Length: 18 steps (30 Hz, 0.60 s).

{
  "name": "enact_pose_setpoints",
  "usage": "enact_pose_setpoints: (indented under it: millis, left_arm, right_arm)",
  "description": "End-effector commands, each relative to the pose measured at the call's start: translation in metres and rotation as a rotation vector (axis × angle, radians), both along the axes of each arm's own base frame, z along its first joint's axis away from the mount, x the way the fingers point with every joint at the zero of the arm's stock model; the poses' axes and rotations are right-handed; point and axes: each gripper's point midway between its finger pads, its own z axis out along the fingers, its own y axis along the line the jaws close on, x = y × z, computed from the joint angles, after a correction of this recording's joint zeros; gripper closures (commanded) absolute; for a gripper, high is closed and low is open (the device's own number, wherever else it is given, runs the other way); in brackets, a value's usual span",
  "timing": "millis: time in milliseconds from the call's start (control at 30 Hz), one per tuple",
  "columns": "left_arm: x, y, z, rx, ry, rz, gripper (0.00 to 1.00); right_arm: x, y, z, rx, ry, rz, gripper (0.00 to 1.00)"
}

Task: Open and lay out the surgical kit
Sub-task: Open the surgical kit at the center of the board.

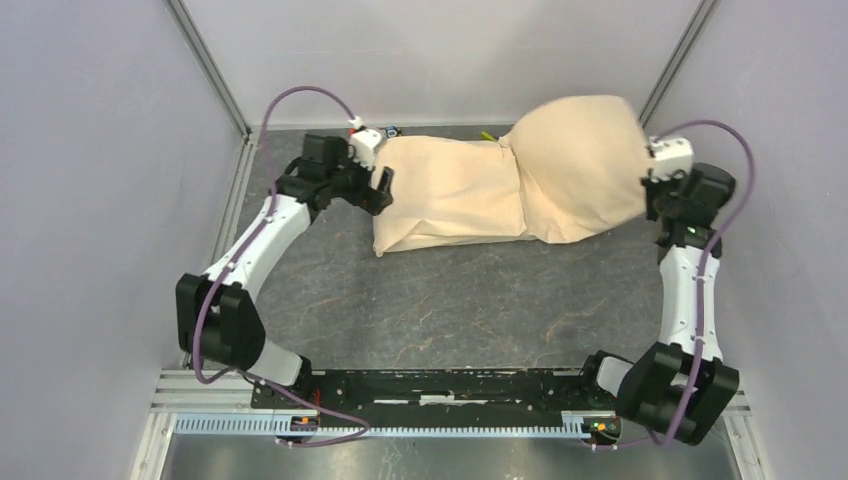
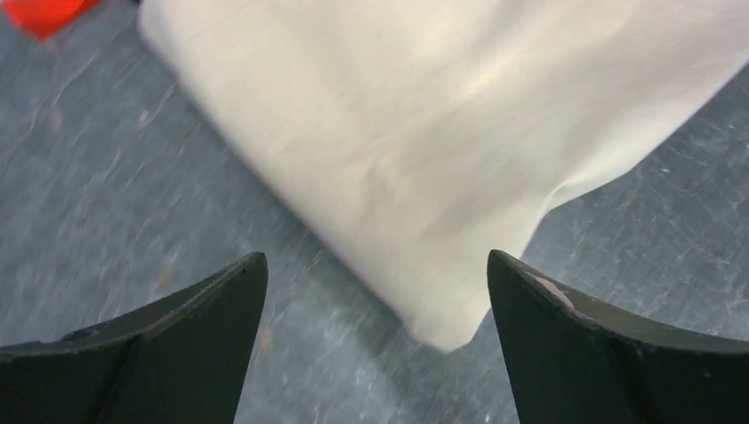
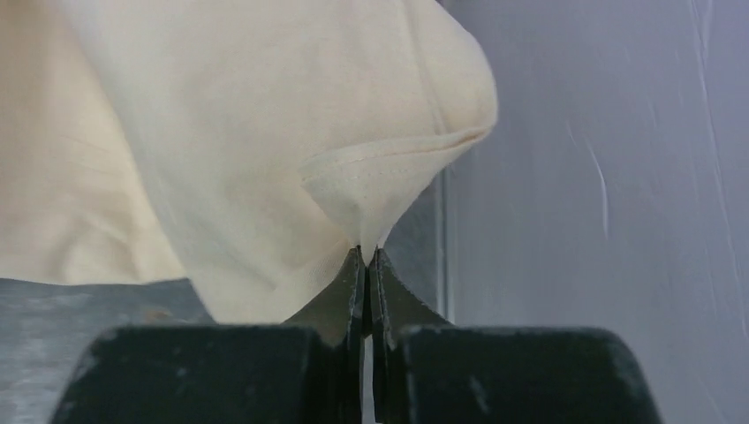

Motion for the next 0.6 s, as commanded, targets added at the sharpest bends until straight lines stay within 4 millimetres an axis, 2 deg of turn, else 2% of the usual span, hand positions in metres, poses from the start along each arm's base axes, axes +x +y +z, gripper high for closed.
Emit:
enact_pose_setpoints:
  millis: [0,100,167,233,333,567]
  left_arm:
    - [0.016,-0.056,0.021,0.087,-0.137,-0.148,0.0]
    - [0.017,-0.097,0.012,0.123,-0.134,-0.212,0.0]
    - [0.016,-0.124,0.004,0.145,-0.13,-0.253,0.0]
    - [0.014,-0.15,-0.004,0.166,-0.124,-0.292,0.0]
    - [0.004,-0.191,-0.017,0.187,-0.096,-0.369,0.0]
    - [-0.027,-0.274,-0.04,0.283,-0.119,-0.548,0.0]
  right_arm:
    - [-0.029,-0.079,-0.021,-0.007,0.012,-0.188,0.87]
    - [-0.048,-0.122,-0.05,0.006,0.068,-0.3,0.57]
    - [-0.055,-0.137,-0.062,-0.004,0.085,-0.343,0.34]
    - [-0.059,-0.14,-0.07,-0.013,0.088,-0.352,0.2]
    - [-0.056,-0.125,-0.075,0.019,0.072,-0.287,0.03]
    - [-0.049,-0.091,-0.073,0.122,0.036,-0.147,0.02]
